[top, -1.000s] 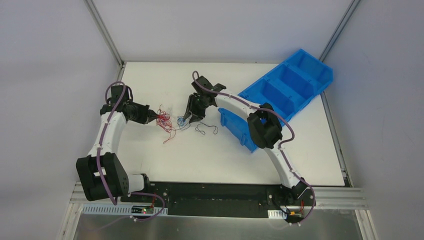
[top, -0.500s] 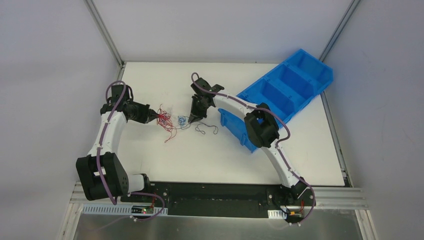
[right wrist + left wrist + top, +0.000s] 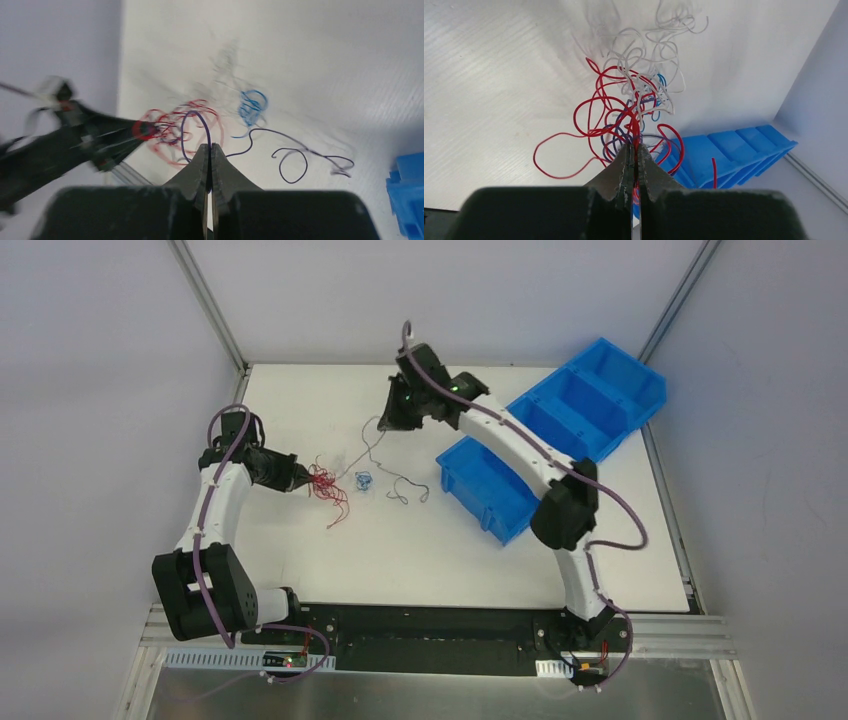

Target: Untangle the cables

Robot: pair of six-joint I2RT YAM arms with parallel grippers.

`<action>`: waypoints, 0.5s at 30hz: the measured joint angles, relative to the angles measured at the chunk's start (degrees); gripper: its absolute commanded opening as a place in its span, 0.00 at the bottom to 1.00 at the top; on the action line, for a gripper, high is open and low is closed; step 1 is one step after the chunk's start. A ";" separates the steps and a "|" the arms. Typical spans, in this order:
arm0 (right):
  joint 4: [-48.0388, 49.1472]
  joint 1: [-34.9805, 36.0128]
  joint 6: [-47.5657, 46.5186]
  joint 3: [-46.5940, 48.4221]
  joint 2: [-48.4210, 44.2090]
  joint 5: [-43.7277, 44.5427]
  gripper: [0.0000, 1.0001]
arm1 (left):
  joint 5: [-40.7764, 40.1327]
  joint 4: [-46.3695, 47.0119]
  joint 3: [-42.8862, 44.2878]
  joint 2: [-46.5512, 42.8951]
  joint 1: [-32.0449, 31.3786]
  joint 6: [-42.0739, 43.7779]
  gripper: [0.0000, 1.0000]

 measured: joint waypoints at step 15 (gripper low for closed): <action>12.44 -0.50 -0.39 7.32 -25.99 -1.05 0.00 | -1.31 -0.74 -2.19 3.78 2.51 0.68 0.49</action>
